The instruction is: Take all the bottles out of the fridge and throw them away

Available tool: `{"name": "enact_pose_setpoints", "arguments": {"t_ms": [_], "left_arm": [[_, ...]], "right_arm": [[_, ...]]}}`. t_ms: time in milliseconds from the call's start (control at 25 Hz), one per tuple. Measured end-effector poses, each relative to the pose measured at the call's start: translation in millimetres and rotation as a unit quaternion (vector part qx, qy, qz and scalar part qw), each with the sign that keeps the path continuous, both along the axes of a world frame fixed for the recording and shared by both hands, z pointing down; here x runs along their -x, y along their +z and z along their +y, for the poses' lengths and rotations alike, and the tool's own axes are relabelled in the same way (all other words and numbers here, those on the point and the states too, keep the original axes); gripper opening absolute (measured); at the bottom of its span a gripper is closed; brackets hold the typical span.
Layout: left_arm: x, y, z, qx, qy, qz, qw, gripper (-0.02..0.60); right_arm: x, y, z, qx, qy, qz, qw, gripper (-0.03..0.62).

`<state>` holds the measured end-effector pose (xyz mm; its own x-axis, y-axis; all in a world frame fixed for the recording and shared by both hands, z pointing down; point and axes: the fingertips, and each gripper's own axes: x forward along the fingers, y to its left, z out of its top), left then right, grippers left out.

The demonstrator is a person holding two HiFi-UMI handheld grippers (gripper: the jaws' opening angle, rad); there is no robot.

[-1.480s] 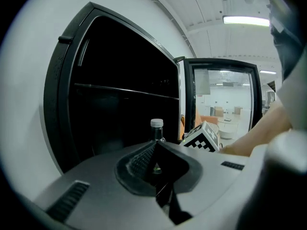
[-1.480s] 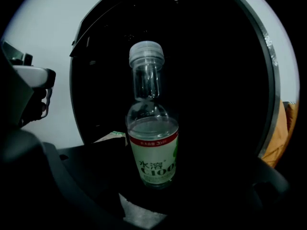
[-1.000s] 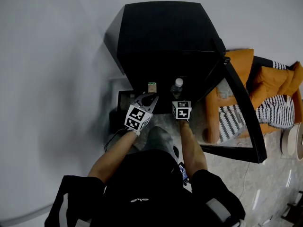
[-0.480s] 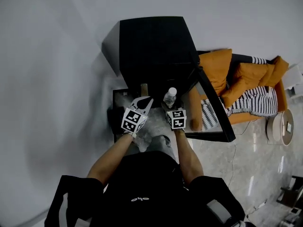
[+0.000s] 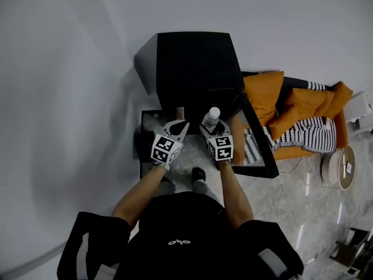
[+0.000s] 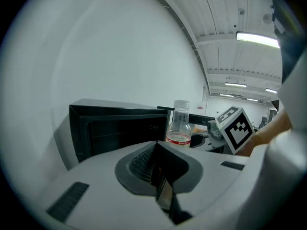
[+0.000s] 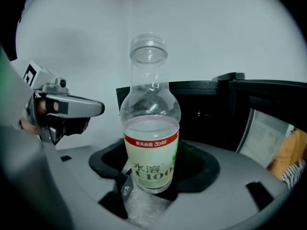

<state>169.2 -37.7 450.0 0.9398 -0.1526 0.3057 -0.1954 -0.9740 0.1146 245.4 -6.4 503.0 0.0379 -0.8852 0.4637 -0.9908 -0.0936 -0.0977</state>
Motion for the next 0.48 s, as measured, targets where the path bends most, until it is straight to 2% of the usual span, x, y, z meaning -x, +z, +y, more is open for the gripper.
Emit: {"name": "enact_pose_setpoints", "arguments": {"t_ms": [160, 280, 480], "left_arm": [[24, -1, -21, -0.005, -0.056, 0.005, 0.9984, 0.006], [53, -1, -37, -0.003, -0.113, 0.008, 0.9936, 0.006], [115, -8, -58, -0.011, -0.216, 0.011, 0.9762, 0.006]], "right_arm": [[18, -4, -25, -0.005, -0.056, 0.006, 0.998, 0.318], [42, -4, -49, -0.009, -0.114, 0.011, 0.993, 0.318], [102, -10, -88, -0.016, -0.224, 0.014, 0.974, 0.318]]}}
